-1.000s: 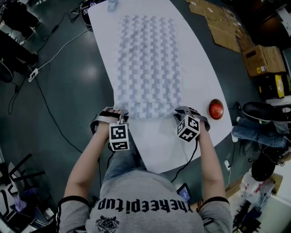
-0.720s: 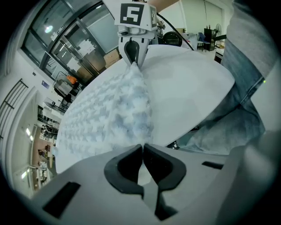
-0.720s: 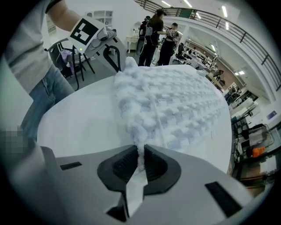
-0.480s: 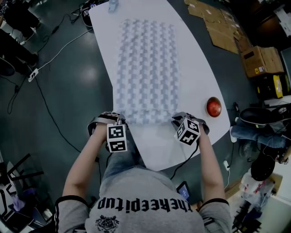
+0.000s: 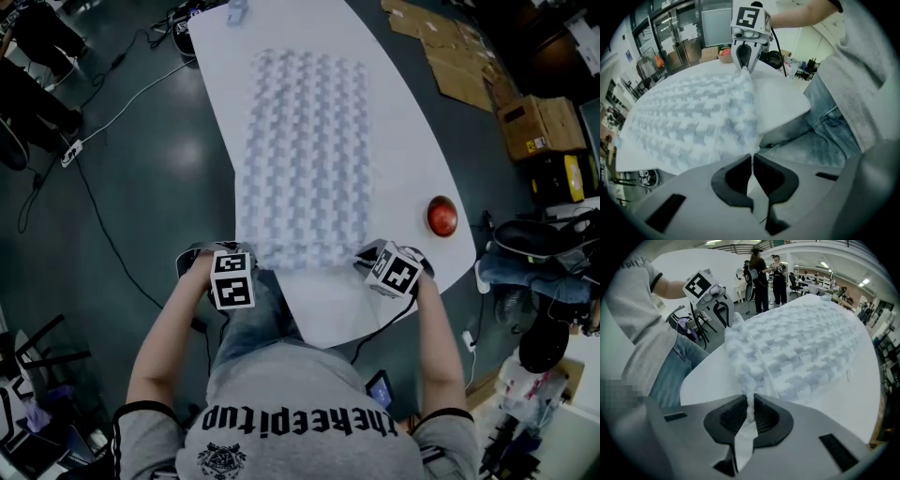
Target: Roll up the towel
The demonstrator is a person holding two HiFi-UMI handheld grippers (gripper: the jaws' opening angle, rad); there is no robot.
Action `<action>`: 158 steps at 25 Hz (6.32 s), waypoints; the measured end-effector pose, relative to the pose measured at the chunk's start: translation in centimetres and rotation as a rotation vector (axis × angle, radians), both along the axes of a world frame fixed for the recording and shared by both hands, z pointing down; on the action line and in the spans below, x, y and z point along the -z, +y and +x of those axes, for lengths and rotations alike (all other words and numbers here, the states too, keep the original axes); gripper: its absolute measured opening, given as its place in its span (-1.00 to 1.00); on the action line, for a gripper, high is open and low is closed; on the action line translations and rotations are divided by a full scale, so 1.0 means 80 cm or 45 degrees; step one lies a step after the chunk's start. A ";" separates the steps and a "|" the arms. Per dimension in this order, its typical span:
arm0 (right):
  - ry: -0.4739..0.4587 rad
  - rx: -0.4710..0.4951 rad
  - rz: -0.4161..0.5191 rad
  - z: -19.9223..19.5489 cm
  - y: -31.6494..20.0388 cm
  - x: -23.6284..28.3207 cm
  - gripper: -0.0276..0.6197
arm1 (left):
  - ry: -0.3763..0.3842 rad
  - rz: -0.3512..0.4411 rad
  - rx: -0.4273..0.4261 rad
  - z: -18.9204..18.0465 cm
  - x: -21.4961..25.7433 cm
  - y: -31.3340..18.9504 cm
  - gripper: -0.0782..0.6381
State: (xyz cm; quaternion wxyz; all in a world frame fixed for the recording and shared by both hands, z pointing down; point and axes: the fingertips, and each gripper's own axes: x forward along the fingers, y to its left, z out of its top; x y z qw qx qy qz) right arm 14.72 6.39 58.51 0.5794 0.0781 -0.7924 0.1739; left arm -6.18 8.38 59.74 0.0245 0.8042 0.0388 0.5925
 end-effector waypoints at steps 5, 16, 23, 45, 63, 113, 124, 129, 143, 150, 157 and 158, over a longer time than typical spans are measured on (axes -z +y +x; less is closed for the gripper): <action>-0.023 -0.062 -0.018 0.002 -0.027 0.009 -0.82 | 0.048 -0.112 0.072 -0.002 0.012 -0.028 -0.73; -0.015 -0.158 0.224 -0.002 -0.117 0.026 -0.81 | -0.001 0.053 0.109 -0.005 0.020 -0.114 -0.73; 0.073 -0.171 0.420 0.004 -0.161 0.017 -0.80 | -0.045 0.302 0.105 0.001 0.020 -0.169 -0.73; -0.157 -0.473 0.636 0.017 -0.197 0.076 -0.45 | 0.096 0.716 0.300 -0.036 0.091 -0.239 -0.39; -0.309 -0.598 0.640 0.024 -0.211 0.110 -0.40 | 0.025 0.537 0.063 0.030 0.021 -0.148 -0.24; 0.045 0.032 0.354 -0.006 -0.036 0.003 -0.85 | -0.081 0.398 -0.040 0.009 0.000 -0.050 -0.72; -0.084 -0.138 0.090 -0.015 0.025 0.014 -0.84 | -0.070 0.231 -0.108 -0.003 0.016 -0.007 -0.71; -0.084 -0.200 0.119 -0.007 -0.012 0.016 -0.82 | -0.047 0.256 -0.068 0.004 0.021 -0.043 -0.71; -0.043 -0.319 0.298 0.004 -0.105 0.013 -0.70 | -0.057 0.326 -0.039 0.011 0.017 -0.137 -0.70; 0.001 -0.360 0.424 0.013 -0.144 0.014 -0.60 | -0.100 0.427 -0.075 0.018 0.018 -0.181 -0.70; 0.046 -0.386 0.529 0.019 -0.172 0.014 -0.52 | -0.118 0.537 -0.086 0.023 0.016 -0.212 -0.68; 0.051 -0.392 0.543 0.020 -0.175 0.015 -0.50 | -0.114 0.556 -0.087 0.024 0.017 -0.215 -0.67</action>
